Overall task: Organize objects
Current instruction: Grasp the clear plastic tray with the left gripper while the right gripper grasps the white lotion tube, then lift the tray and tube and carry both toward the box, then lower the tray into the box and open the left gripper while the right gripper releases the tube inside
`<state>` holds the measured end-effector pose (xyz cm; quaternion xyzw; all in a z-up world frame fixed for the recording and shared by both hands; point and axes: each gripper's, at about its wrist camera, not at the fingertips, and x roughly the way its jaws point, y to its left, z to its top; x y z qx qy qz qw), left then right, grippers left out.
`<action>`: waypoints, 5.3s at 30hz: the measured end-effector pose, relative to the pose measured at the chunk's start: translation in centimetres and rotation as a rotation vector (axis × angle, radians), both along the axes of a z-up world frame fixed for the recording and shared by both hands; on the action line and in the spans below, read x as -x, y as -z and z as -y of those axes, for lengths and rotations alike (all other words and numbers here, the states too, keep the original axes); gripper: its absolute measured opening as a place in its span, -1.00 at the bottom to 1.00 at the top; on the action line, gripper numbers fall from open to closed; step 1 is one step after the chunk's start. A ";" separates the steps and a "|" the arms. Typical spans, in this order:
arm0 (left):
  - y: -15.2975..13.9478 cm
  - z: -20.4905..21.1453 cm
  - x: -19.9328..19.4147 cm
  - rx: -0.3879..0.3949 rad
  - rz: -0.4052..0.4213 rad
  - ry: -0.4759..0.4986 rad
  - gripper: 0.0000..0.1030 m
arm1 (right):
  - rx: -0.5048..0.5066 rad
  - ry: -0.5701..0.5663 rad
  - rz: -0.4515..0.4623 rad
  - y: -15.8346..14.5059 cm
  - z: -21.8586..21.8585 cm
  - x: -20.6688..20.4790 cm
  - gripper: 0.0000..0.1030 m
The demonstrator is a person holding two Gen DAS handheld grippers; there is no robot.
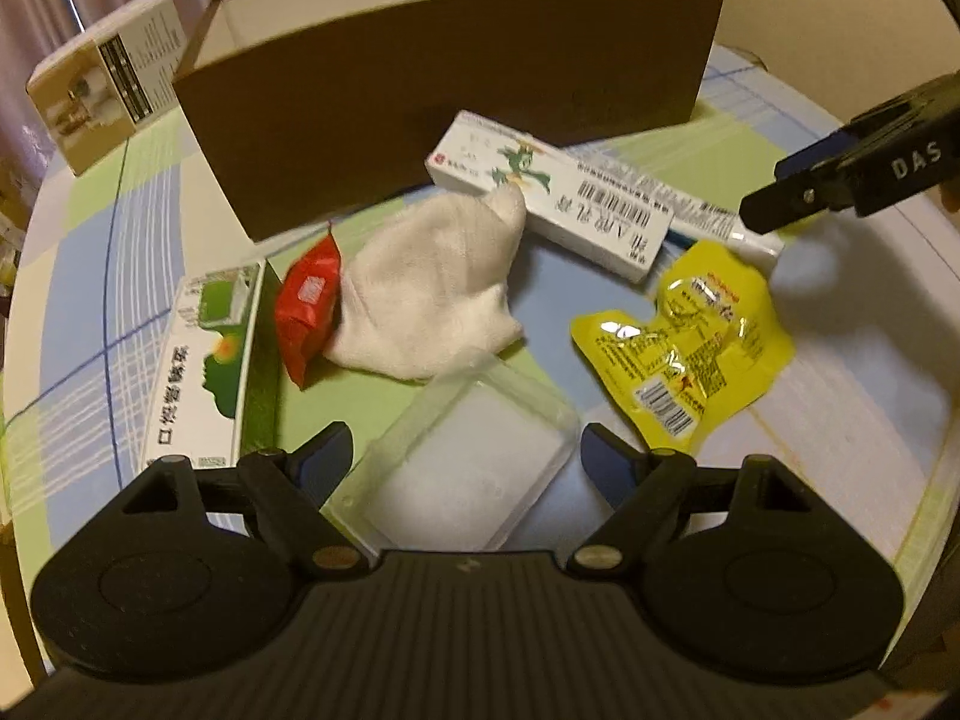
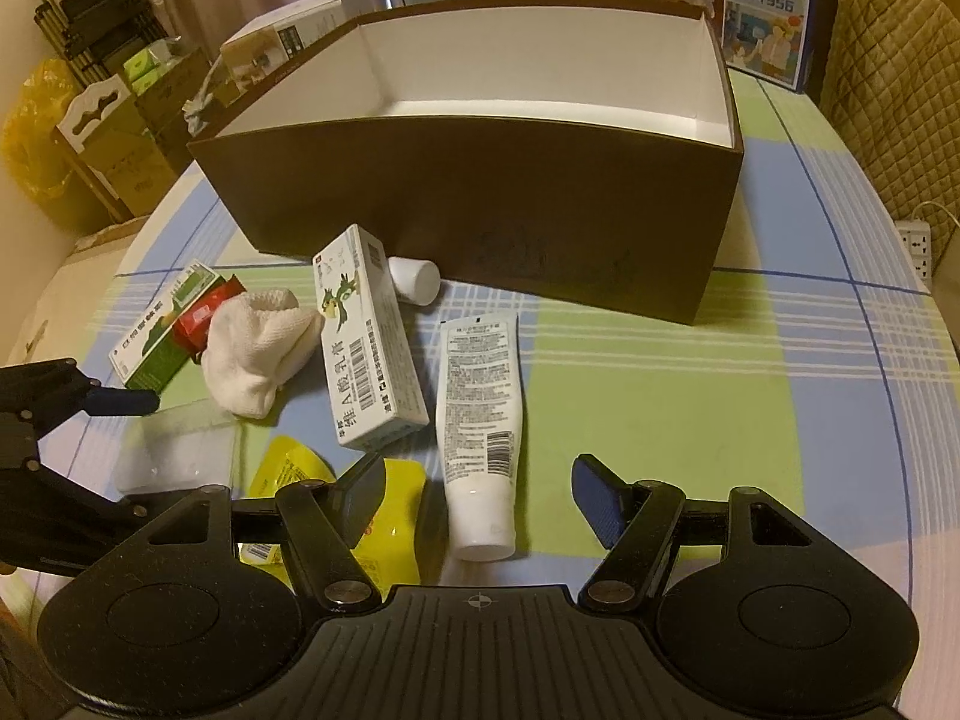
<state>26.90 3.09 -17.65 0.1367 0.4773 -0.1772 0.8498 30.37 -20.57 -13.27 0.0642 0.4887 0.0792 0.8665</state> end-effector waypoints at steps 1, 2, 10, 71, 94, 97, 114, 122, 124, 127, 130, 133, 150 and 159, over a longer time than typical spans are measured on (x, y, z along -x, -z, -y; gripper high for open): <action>0.2 0.1 0.0 -0.008 -0.007 0.004 0.53 | 0.001 -0.001 0.000 0.0 0.0 0.0 0.28; 0.3 0.2 0.0 -0.018 -0.008 0.007 0.45 | 0.001 0.000 -0.001 0.1 0.0 0.0 0.28; 0.3 0.1 0.0 -0.020 -0.038 -0.013 0.14 | 0.007 -0.001 -0.005 0.1 0.0 0.0 0.28; 0.4 0.2 -1.1 0.001 -0.084 -0.135 0.01 | 0.191 -0.097 -0.018 3.4 -2.5 -1.3 -0.27; -5.9 -0.8 -1.2 0.118 0.096 -0.217 0.01 | -0.006 -0.034 0.182 -4.1 -1.2 -0.4 -0.29; -8.1 -0.5 -2.2 0.142 0.154 -0.230 0.01 | -0.029 0.000 0.265 -6.7 -0.6 -1.0 -0.29; -13.9 1.8 -12.9 0.227 0.308 -0.319 0.01 | -0.050 0.160 0.412 -11.8 2.8 -8.8 -0.29; -11.7 1.1 -17.1 0.225 0.288 -0.384 0.01 | -0.025 0.245 0.305 -7.6 5.0 -13.4 -0.29; -11.2 1.2 -17.8 0.217 0.285 -0.384 0.01 | -0.011 0.254 0.267 -6.1 5.3 -14.1 -0.29; -10.4 1.4 -18.5 0.215 0.274 -0.382 0.01 | 0.011 0.254 0.226 -4.6 5.4 -14.6 -0.29; -9.5 1.5 -19.2 0.209 0.258 -0.384 0.01 | 0.036 0.256 0.198 -3.5 5.6 -15.2 -0.29; -8.7 1.7 -19.7 0.199 0.242 -0.383 0.01 | 0.074 0.253 0.182 -2.8 5.4 -15.6 -0.29; -6.8 1.4 -20.9 0.162 0.208 -0.404 0.01 | 0.213 0.196 0.166 -2.0 4.1 -17.0 -0.29; -6.5 1.7 -20.9 0.157 0.198 -0.392 0.01 | 0.219 0.222 0.192 -2.0 4.5 -17.0 -0.29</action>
